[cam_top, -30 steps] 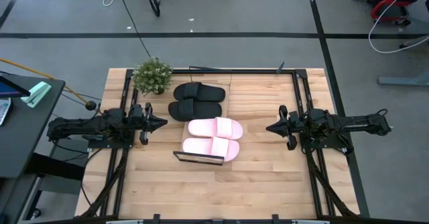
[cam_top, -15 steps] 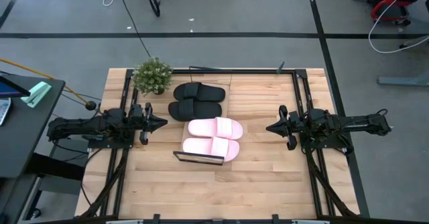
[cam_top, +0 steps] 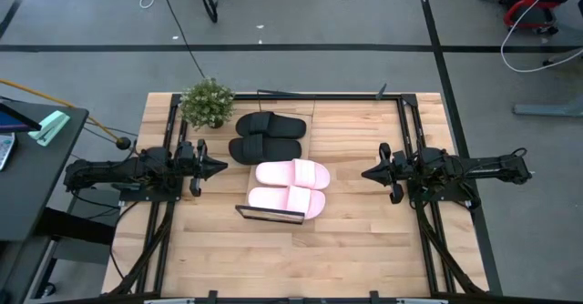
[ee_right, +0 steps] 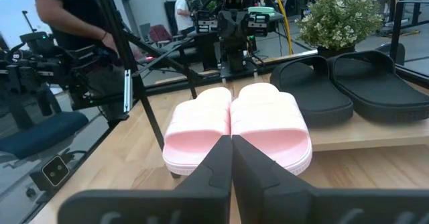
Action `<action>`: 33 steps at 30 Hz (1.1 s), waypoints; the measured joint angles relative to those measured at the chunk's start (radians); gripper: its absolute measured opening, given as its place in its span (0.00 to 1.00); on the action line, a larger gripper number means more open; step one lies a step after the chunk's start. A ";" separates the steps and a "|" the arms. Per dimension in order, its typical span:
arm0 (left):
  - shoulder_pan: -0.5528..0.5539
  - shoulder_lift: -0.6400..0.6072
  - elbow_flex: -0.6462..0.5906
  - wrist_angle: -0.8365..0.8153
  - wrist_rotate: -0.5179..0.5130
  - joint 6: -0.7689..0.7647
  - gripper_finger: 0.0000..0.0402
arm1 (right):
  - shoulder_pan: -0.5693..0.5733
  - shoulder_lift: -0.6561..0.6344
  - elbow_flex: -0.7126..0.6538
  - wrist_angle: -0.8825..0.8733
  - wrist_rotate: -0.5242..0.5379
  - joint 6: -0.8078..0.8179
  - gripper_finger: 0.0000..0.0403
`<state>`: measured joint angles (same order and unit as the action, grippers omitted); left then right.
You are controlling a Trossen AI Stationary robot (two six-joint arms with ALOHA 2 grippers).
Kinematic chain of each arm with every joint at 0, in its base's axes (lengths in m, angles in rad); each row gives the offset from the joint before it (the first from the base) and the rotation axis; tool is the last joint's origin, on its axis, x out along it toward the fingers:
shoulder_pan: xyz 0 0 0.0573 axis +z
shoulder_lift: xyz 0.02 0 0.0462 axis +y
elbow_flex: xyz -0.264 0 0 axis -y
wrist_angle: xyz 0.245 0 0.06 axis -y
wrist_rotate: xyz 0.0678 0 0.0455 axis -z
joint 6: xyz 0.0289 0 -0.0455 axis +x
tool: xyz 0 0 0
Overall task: Pick and place slides into the shelf
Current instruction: Return to Home Position
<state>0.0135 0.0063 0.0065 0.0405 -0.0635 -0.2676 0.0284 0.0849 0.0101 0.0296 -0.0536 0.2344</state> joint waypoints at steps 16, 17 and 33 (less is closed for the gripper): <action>0.000 0.000 0.000 0.000 0.000 0.000 0.08 | 0.000 0.000 0.000 0.000 0.000 0.001 0.04; 0.000 0.000 0.000 0.000 0.000 0.000 0.08 | 0.000 0.000 0.000 0.000 0.000 0.001 0.04; 0.000 0.000 0.000 0.000 0.000 0.000 0.09 | 0.000 0.000 0.000 0.000 0.000 0.001 0.04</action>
<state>0.0137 0.0063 0.0063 0.0406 -0.0633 -0.2673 0.0286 0.0849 0.0101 0.0296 -0.0536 0.2356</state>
